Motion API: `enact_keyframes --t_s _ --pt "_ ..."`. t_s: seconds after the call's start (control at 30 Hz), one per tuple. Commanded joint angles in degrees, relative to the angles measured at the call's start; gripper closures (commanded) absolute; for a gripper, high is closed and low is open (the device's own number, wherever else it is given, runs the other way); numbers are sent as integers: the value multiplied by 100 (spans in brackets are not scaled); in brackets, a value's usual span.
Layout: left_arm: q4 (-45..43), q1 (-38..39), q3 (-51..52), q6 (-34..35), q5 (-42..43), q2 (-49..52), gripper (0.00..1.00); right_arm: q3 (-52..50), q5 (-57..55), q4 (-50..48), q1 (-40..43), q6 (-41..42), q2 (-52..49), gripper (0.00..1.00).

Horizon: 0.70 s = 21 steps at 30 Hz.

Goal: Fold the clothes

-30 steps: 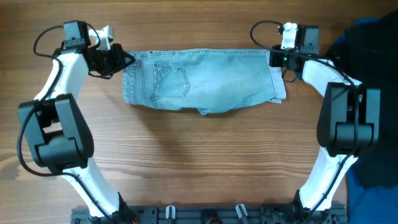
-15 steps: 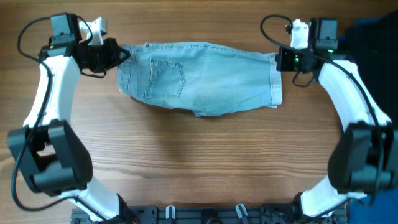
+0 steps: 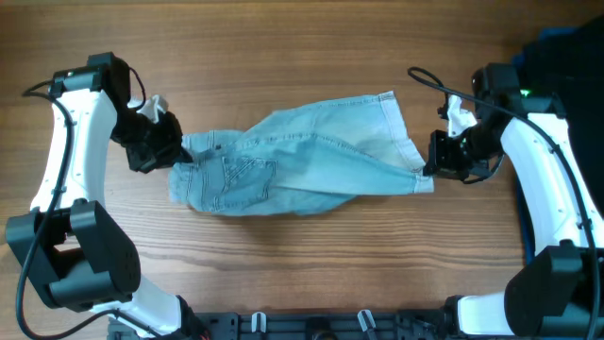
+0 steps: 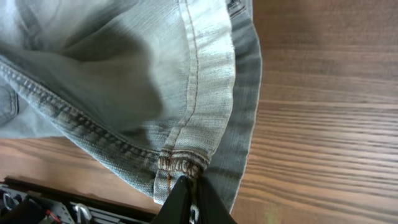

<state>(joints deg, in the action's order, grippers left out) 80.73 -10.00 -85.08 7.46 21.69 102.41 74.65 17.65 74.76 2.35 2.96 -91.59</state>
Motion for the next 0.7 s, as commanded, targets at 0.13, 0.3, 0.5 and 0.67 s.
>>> enact_keyframes --t_s 0.13,0.3,0.5,0.67 --pt "483 120 -15 223 -485 -149 96 -918 20 28 9 223 61 96" --pt "201 603 667 354 -485 -149 96 -1178 -433 -125 9 688 37 96" --pt "166 1165 1399 525 -490 -146 96 -1178 -431 -48 9 815 7 95" --pt "358 1488 1495 525 -492 -146 65 -826 -411 59 13 813 9 90"
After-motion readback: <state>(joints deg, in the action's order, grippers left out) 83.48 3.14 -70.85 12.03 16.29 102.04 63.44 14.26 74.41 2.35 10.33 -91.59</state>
